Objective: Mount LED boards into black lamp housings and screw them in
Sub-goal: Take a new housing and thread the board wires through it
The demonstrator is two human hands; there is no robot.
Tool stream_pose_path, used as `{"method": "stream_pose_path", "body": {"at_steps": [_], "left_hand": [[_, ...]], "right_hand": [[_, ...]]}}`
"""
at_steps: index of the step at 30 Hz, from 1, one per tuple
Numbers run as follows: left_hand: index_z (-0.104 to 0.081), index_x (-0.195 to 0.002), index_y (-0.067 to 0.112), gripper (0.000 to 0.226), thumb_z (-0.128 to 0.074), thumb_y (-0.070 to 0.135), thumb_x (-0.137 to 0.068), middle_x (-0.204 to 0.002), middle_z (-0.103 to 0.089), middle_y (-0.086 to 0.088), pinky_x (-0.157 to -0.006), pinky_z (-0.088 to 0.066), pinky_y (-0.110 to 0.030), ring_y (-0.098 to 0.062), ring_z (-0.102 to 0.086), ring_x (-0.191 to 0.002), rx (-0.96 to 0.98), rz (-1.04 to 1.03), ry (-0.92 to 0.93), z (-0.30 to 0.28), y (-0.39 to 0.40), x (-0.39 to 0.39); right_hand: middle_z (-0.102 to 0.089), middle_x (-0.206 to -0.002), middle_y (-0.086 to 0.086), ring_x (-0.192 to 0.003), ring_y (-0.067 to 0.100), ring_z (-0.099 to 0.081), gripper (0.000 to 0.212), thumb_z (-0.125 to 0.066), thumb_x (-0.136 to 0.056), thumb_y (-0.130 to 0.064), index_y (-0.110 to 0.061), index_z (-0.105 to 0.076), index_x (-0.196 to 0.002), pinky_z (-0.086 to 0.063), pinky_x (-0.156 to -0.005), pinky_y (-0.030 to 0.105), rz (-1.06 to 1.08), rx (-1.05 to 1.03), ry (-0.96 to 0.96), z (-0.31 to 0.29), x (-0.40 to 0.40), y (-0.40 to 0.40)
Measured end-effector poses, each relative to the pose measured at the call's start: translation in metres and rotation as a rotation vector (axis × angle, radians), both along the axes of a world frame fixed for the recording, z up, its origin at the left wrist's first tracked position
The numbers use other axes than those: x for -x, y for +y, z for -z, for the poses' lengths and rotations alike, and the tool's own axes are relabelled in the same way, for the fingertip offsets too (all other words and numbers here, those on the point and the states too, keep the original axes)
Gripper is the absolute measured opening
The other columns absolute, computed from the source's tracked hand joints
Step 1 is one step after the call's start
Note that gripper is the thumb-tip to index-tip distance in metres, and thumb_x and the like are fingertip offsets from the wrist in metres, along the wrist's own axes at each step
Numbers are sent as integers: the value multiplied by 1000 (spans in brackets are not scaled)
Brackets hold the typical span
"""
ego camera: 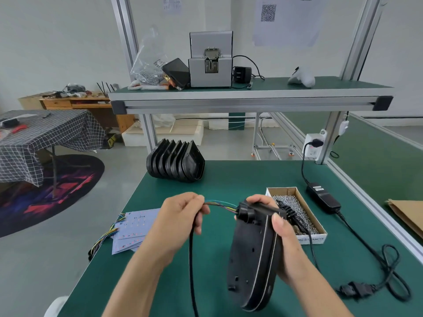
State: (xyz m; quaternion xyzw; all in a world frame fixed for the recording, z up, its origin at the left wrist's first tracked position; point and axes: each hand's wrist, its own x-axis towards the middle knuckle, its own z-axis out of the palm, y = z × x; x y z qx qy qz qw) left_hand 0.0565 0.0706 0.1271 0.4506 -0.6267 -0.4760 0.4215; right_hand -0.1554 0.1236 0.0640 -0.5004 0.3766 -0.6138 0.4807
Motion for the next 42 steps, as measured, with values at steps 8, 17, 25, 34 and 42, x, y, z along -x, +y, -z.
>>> {"method": "stream_pose_path", "body": {"at_steps": [8,17,25,34,42], "left_hand": [[-71,-111,44,14,-65,45,-99,-98,-71,22,-77,-52,-21,-6,-70,-93,354,-5,-202,4,20,23],[-68,-120,50,34,-70,40,-88,-104,-72,24,-90,-52,-20,-5,-69,-102,446,138,-185,4,19,21],[-71,-117,46,33,-74,40,-85,-101,-75,24,-85,-58,-29,-9,-73,-97,502,36,-91,10,20,26],[-72,-116,45,30,-72,44,-86,-82,-70,11,-70,-50,-23,-14,-67,-79,601,7,-65,4,20,24],[-78,-110,43,27,-77,34,-84,-92,-78,8,-81,-60,-34,-14,-74,-89,477,89,89,-7,23,21]], "right_hand": [[-68,-124,13,-108,26,-65,64,-64,-89,-72,-24,-62,-130,-45,-100,59,75,21,42,-27,0,-1],[-67,-117,27,-95,26,-66,66,-71,-79,-73,-24,-67,-122,-52,-84,44,-16,-22,-35,-46,-3,10],[-73,-113,21,-91,26,-69,53,-58,-87,-57,-15,-71,-117,-60,-78,35,-15,-155,-154,-59,-9,15],[-73,-120,19,-104,26,-70,53,-64,-81,-58,-18,-72,-115,-60,-88,37,-11,-98,-106,-58,-15,19],[-67,-126,21,-109,39,-60,71,-74,-77,-74,-26,-67,-129,-41,-105,72,15,7,29,-59,-15,20]]}}
